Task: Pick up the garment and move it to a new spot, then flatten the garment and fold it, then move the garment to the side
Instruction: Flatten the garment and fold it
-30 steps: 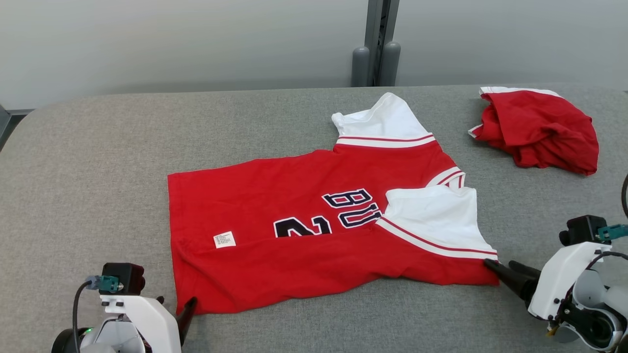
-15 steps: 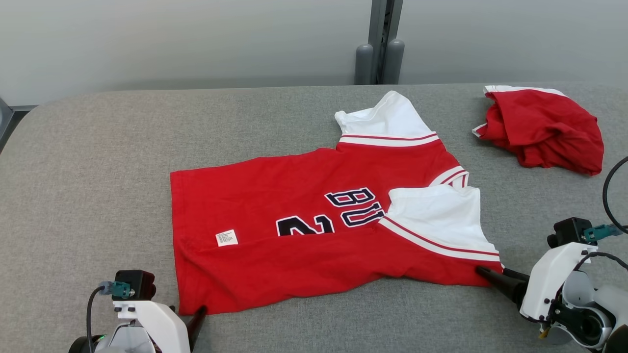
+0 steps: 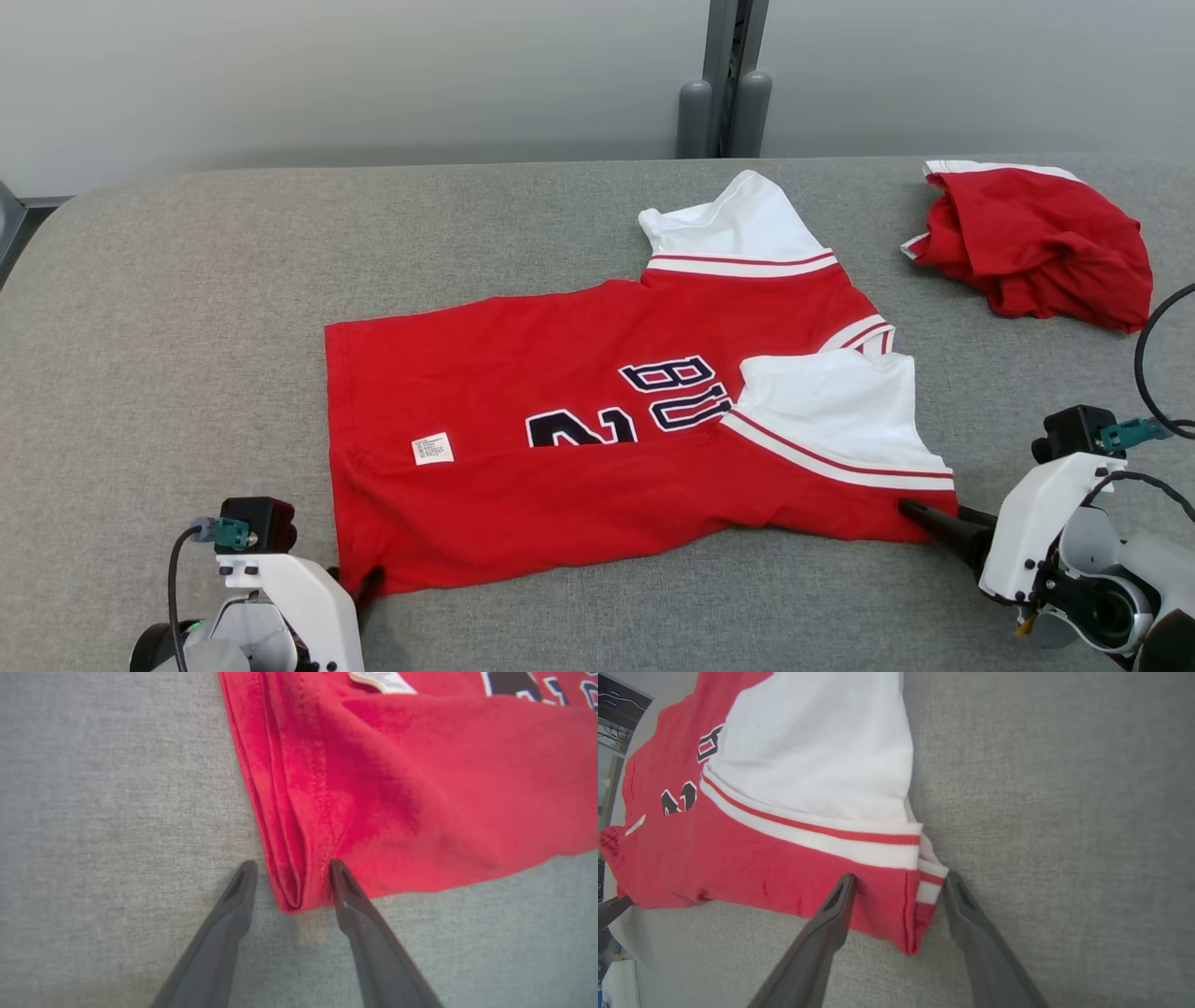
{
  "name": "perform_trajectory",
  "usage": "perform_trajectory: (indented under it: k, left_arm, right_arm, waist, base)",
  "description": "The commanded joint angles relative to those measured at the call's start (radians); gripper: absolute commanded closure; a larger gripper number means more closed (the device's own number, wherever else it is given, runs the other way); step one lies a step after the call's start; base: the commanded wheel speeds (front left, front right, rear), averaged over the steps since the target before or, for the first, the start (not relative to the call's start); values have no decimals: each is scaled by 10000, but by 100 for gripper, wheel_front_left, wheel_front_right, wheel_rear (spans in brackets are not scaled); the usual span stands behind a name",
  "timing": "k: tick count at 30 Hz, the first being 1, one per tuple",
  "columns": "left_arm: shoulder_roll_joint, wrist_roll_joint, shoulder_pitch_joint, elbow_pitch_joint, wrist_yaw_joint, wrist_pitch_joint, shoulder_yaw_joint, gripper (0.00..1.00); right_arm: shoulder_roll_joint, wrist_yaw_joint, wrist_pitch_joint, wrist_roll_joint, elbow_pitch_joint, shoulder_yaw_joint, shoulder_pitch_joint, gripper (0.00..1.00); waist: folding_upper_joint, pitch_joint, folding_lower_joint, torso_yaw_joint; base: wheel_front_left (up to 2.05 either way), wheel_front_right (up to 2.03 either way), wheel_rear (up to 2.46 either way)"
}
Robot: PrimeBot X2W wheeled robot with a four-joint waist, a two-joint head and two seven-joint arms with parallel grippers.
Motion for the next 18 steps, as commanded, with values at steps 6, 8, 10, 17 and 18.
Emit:
perform_trajectory:
  k: [6, 8, 10, 17, 18]
  left_arm:
    - [-18, -10, 18, 110, -235, 160, -163, 100]
    - [83, 9, 3, 23, -256, 67, -114, 100]
    - [196, -3, 25, -118, -292, 53, -69, 100]
    - [881, 226, 258, -890, -374, 262, -255, 100]
    - [989, 251, 286, -1015, -355, 321, -295, 100]
  right_arm:
    - [-42, 4, 142, 77, -168, 45, 158, 100]
    - [-143, 4, 119, 128, -232, -14, 173, 100]
    - [-263, 4, 67, 164, -334, -74, 182, 100]
    - [-867, 3, 142, 367, -648, -230, 380, 100]
    - [-950, 3, 157, 382, -711, -229, 446, 100]
  waist:
    - [-1, -43, 0, 30]
    - [-1, -86, 0, 45]
    - [-1, -138, 0, 57]
    - [-1, -372, 0, 82]
    - [-1, -402, 0, 83]
  base:
    - [0, 0, 0]
    - [0, 0, 0]
    - [0, 0, 0]
    - [0, 0, 0]
    - [0, 0, 0]
